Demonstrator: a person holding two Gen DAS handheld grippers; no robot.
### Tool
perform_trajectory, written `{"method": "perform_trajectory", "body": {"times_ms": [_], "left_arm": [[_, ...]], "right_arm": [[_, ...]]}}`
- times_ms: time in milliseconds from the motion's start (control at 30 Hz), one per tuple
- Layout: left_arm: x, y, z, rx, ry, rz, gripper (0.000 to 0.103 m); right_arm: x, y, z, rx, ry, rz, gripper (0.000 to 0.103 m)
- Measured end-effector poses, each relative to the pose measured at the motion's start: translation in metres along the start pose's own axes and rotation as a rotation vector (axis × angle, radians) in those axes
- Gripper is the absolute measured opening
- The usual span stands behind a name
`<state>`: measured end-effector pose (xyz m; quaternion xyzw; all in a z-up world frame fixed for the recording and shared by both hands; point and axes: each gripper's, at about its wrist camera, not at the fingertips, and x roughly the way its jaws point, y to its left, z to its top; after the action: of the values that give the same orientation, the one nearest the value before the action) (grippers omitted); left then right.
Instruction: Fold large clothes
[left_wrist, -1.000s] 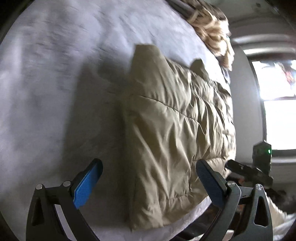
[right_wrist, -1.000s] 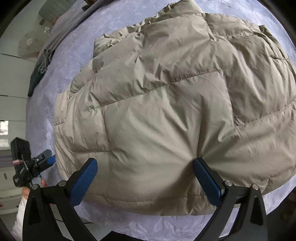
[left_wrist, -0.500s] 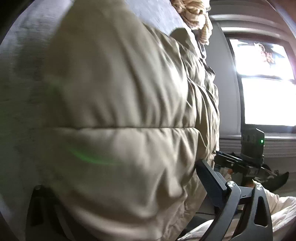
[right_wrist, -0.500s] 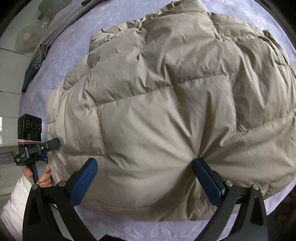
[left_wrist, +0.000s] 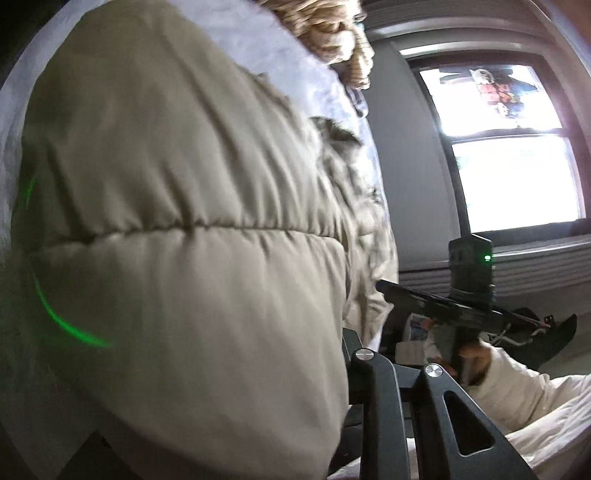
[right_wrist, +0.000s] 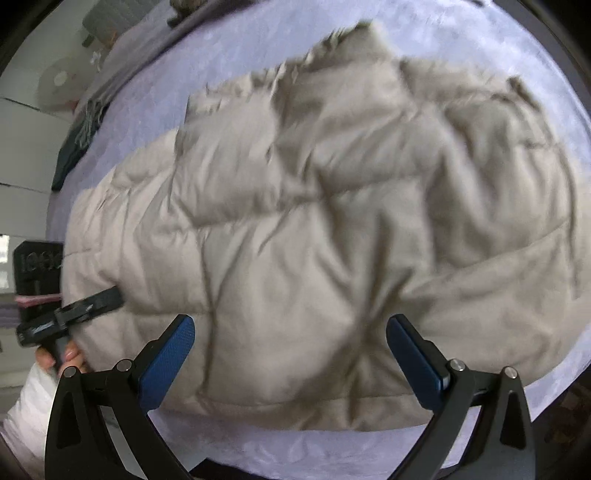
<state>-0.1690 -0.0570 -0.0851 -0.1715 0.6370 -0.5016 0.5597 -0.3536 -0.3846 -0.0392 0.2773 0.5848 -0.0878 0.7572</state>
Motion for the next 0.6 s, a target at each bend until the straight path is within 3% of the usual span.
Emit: {"method": "perform_trajectory", "body": {"times_ms": [33, 67, 133, 167, 433, 533, 600], "left_arm": [[0.000, -0.006, 0.001, 0.001, -0.003, -0.001, 0.028], [-0.002, -0.019, 0.003, 0.006, -0.008, 0.007, 0.028], [-0.006, -0.037, 0.002, 0.024, -0.015, 0.031, 0.028], [-0.004, -0.047, 0.004, 0.031, -0.020, 0.044, 0.028], [0.014, -0.127, 0.003, -0.015, -0.072, 0.167, 0.028], [0.039, -0.167, 0.008, -0.013, -0.065, 0.238, 0.028], [0.059, -0.189, 0.013, 0.002, -0.052, 0.283, 0.028]], "right_arm": [[-0.006, -0.005, 0.002, 0.003, -0.028, 0.001, 0.088], [-0.010, -0.010, 0.004, 0.010, -0.049, -0.004, 0.063], [-0.012, -0.025, 0.012, 0.039, -0.063, -0.010, 0.029], [-0.011, -0.031, 0.015, 0.050, -0.065, 0.002, 0.024], [0.025, -0.070, 0.052, 0.014, -0.032, 0.139, 0.017], [0.039, -0.076, 0.066, 0.020, -0.014, 0.199, 0.017], [0.050, -0.078, 0.079, 0.022, 0.003, 0.223, 0.012]]}}
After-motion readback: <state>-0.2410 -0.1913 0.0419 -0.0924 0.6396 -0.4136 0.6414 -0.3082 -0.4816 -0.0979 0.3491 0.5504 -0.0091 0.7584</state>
